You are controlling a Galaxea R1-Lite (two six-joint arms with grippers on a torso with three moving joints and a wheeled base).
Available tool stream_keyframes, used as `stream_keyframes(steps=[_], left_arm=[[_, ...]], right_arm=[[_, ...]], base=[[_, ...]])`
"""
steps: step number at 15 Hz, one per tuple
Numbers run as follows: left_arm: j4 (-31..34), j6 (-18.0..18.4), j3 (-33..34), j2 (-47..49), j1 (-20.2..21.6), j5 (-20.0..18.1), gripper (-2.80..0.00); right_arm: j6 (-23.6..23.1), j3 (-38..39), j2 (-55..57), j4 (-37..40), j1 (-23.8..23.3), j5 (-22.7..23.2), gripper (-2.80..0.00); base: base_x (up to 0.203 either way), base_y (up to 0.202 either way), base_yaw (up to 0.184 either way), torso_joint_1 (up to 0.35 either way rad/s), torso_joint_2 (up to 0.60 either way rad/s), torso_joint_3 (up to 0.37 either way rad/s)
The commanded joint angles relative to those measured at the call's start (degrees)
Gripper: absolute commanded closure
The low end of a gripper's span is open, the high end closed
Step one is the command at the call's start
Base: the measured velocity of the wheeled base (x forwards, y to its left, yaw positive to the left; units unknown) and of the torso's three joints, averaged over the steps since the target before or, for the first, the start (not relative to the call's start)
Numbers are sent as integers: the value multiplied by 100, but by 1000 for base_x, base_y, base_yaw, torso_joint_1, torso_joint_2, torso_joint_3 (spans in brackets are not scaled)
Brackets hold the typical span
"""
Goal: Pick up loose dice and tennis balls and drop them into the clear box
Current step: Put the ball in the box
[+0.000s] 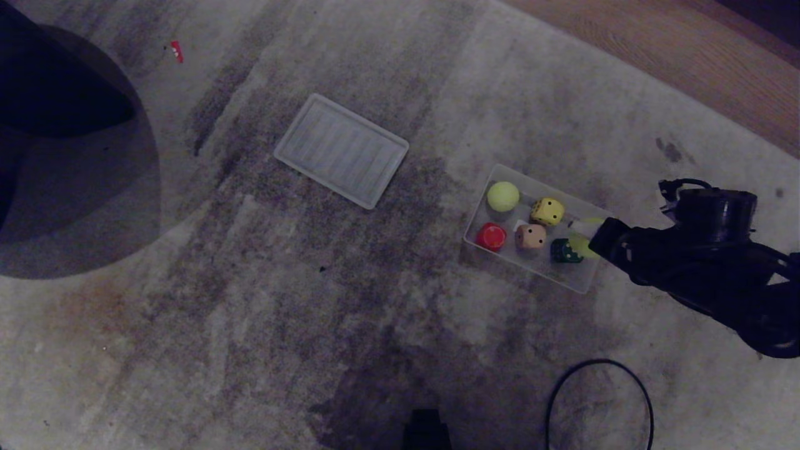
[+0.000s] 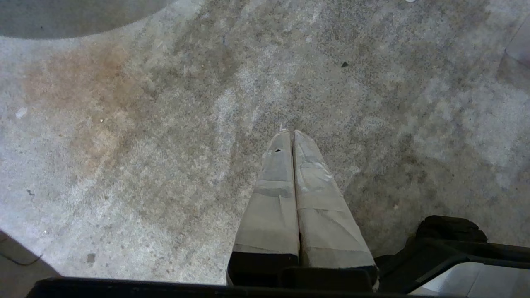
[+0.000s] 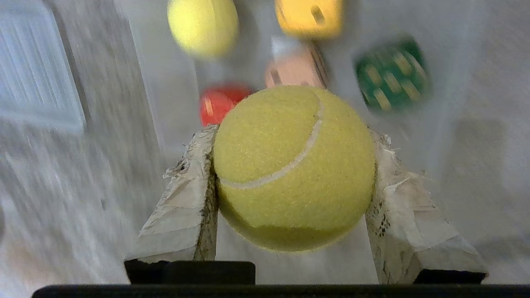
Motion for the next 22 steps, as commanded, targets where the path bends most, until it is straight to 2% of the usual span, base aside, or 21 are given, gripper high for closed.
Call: stream_keyframes(steps=[1, 8, 9, 20, 22], left_arm=[[0, -10, 9, 9, 0, 4, 0], [0, -2, 9, 9, 0, 4, 0], [0, -10, 9, 9, 0, 4, 0], [0, -10, 9, 9, 0, 4, 0], [0, -4, 9, 9, 0, 4, 0]], right_arm=[[65, -428, 923, -458, -7, -5, 0], [81, -607, 1529, -663, -48, -33, 0], [83, -598, 1521, -777, -46, -34, -280], [92, -597, 1661, -990, -73, -50, -280], [289, -707, 1756, -1443, -107, -96, -280]], base=[[0, 0, 0, 0, 0, 0], [0, 0, 0, 0, 0, 0], [0, 0, 0, 0, 0, 0], [0, 0, 0, 0, 0, 0], [0, 0, 0, 0, 0, 0]])
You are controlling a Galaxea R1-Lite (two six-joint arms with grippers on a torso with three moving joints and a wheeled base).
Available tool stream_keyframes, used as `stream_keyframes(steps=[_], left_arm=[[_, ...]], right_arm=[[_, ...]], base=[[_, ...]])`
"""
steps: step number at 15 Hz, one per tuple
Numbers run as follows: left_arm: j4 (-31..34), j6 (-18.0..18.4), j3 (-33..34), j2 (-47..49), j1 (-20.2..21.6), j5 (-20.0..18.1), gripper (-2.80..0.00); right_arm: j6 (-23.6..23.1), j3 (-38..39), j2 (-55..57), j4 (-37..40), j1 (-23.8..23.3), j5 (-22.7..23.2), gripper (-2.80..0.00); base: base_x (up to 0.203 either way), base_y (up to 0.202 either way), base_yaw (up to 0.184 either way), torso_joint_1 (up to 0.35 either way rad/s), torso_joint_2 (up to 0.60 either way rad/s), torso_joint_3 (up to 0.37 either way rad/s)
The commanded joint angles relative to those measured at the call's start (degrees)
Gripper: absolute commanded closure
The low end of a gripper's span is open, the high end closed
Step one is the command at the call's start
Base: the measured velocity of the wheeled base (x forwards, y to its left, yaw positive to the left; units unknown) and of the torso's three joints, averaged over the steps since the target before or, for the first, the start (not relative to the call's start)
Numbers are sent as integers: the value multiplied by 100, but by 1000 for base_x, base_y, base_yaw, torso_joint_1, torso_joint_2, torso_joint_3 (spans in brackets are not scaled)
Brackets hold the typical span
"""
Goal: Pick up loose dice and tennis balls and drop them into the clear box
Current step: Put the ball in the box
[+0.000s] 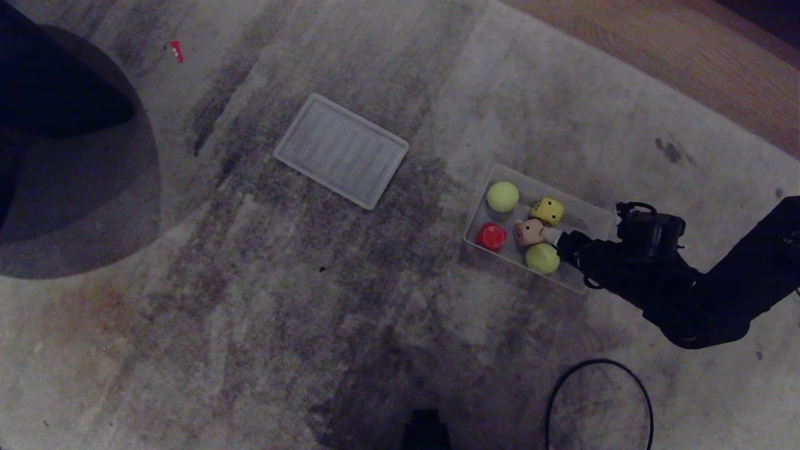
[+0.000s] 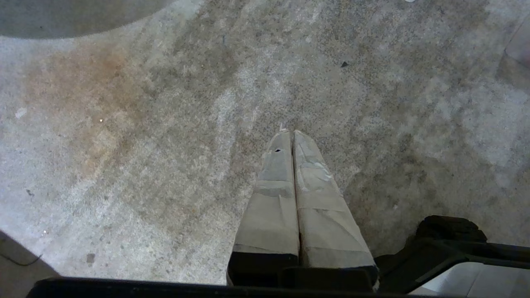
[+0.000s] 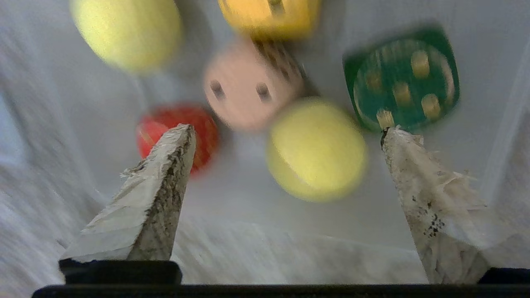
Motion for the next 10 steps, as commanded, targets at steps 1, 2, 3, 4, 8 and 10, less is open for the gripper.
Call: stream_keyframes(steps=[1, 2, 3, 4, 8, 10], left_arm=[[0, -5, 9, 9, 0, 6, 0], [0, -5, 9, 9, 0, 6, 0], [0, -5, 9, 9, 0, 6, 0], [0, 4, 9, 9, 0, 6, 0], [0, -4, 9, 9, 0, 6, 0], [0, -5, 9, 9, 0, 6, 0]], right_arm=[[123, -98, 108, -433, -7, -20, -280], [126, -48, 62, -434, 14, -26, -280], [126, 45, -27, -436, 18, -30, -280], [110, 202, -166, -425, 22, 8, -280], [-162, 1377, -1272, -203, 7, 515, 0], [-583, 2097, -1911, 49, -20, 693, 0]], base=[[0, 0, 0, 0, 0, 0], [0, 0, 0, 0, 0, 0], [0, 0, 0, 0, 0, 0], [0, 0, 0, 0, 0, 0], [0, 0, 0, 0, 0, 0], [0, 0, 0, 0, 0, 0]])
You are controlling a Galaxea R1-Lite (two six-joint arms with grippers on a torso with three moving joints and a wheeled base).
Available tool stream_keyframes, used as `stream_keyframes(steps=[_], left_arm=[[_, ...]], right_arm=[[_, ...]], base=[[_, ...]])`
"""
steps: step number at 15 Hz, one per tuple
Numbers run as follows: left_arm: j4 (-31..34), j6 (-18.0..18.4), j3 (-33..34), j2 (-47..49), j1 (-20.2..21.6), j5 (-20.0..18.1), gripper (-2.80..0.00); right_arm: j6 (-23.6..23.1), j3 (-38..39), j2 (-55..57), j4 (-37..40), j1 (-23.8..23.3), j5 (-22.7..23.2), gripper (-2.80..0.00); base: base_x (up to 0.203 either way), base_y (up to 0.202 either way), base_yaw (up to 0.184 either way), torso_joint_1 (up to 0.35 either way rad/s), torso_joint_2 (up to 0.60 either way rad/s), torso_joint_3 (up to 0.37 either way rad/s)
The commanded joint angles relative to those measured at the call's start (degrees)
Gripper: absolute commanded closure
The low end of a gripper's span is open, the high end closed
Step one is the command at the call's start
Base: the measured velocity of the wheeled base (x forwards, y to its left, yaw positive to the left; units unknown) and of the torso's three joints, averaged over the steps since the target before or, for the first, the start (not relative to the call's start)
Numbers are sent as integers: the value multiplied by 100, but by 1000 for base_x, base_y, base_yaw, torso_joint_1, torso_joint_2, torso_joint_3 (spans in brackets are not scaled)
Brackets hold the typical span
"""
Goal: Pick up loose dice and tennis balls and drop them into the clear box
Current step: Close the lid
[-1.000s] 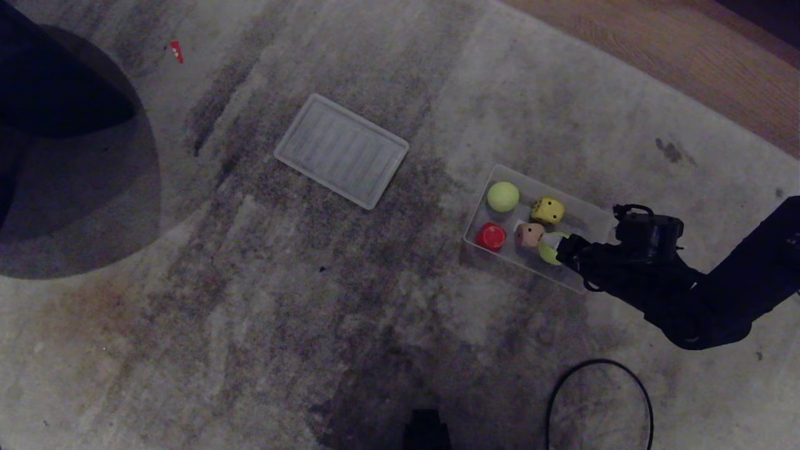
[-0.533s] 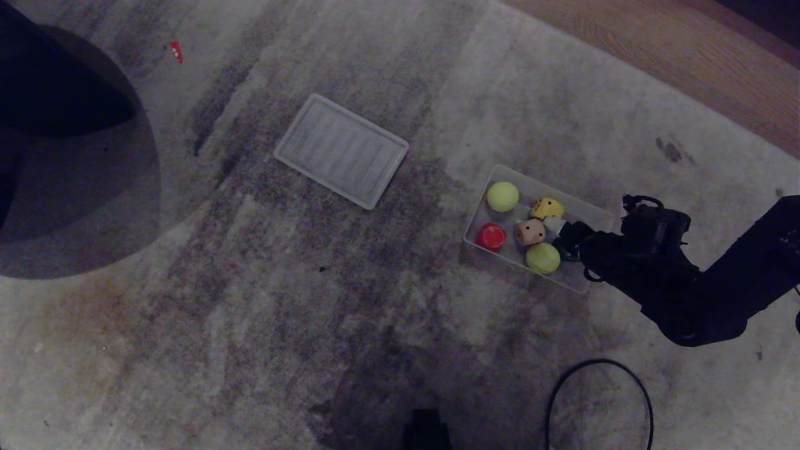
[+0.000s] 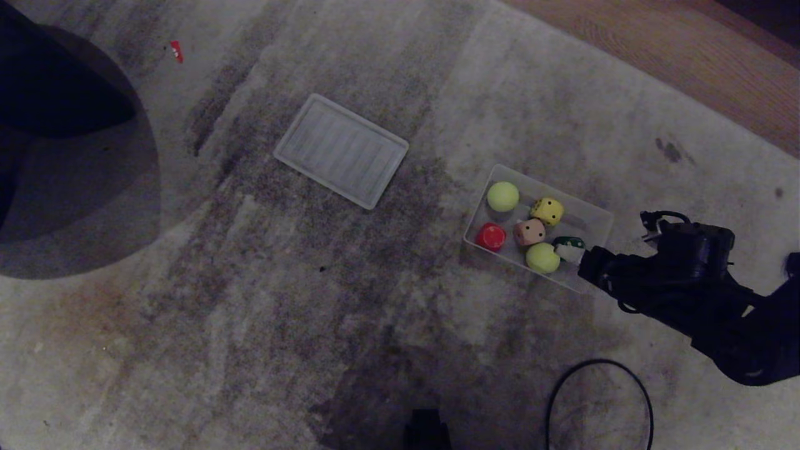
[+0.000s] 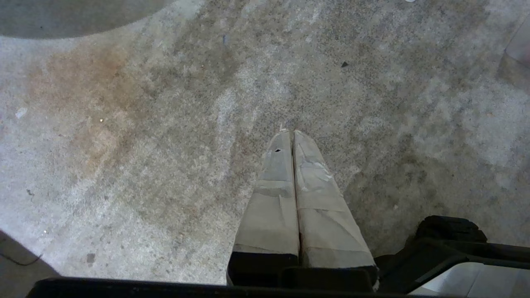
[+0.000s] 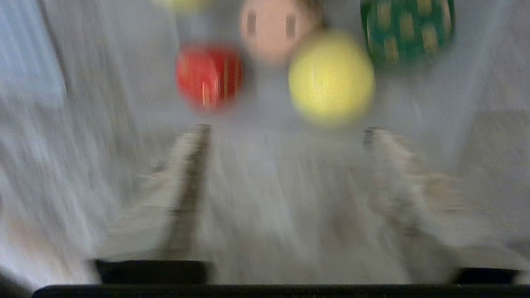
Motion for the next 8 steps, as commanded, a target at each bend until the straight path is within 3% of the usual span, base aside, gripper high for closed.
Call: stream_keyframes(steps=[1, 5, 8], left_arm=[[0, 4, 9, 9, 0, 6, 0], [0, -5, 9, 9, 0, 6, 0], [0, -5, 9, 9, 0, -2, 0]], right_arm=[[-397, 831, -1090, 278, -44, 91, 0], [-1087, 1456, -2985, 1815, -278, 112, 0], [-1533, 1767, -5152, 3735, -462, 68, 0]], base=[[0, 0, 0, 0, 0, 0], [0, 0, 0, 0, 0, 0], [0, 0, 0, 0, 0, 0]])
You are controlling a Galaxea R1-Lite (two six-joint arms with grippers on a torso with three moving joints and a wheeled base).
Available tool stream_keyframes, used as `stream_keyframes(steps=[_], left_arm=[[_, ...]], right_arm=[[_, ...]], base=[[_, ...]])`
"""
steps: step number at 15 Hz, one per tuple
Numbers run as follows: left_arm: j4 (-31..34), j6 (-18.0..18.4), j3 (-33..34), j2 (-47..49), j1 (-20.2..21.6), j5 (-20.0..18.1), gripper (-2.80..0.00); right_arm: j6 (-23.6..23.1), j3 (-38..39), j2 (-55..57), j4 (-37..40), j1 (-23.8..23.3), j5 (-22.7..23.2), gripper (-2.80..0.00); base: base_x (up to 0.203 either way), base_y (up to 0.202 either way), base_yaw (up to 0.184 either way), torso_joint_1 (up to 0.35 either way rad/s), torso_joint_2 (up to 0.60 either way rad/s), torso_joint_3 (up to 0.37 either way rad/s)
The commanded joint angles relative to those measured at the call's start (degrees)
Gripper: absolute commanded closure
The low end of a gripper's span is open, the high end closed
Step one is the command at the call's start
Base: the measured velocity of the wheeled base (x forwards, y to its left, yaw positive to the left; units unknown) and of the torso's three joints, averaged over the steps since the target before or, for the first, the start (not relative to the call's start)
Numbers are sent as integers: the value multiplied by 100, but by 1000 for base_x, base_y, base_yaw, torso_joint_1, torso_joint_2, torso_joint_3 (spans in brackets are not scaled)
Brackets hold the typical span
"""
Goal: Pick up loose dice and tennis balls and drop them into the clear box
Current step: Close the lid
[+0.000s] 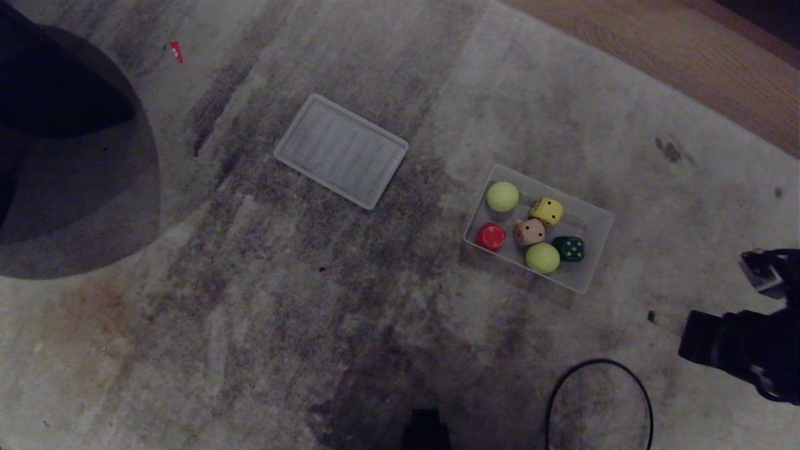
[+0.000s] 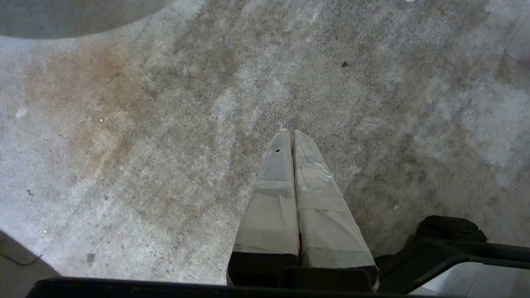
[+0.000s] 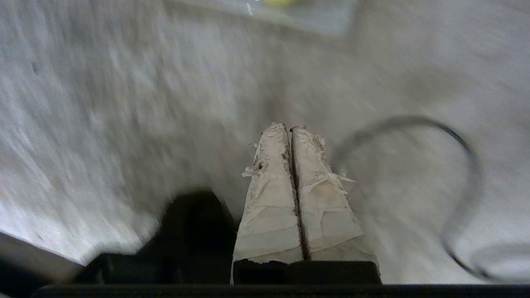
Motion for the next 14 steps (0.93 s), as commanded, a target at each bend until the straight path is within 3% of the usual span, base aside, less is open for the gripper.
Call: stream_keyframes(steps=[1, 4, 7, 11, 14], left_arm=[[-2, -5, 9, 9, 0, 6, 0], [-2, -5, 9, 8, 0, 6, 0], [-2, 4, 9, 9, 0, 6, 0], [-2, -5, 9, 9, 0, 6, 0], [-2, 4, 9, 8, 0, -3, 0]], right_arm=[[-223, 192, -2435, 1698, -115, -52, 0], [-498, 300, -4507, 3578, -229, -133, 0], [-793, 478, -5933, 4676, -471, -206, 0], [-1289, 1505, -6228, 3791, -524, -695, 0], [-1350, 1557, -7102, 3746, -390, -733, 0]], base=[[0, 0, 0, 0, 0, 0], [0, 0, 0, 0, 0, 0], [0, 0, 0, 0, 0, 0], [0, 0, 0, 0, 0, 0], [0, 0, 0, 0, 0, 0]])
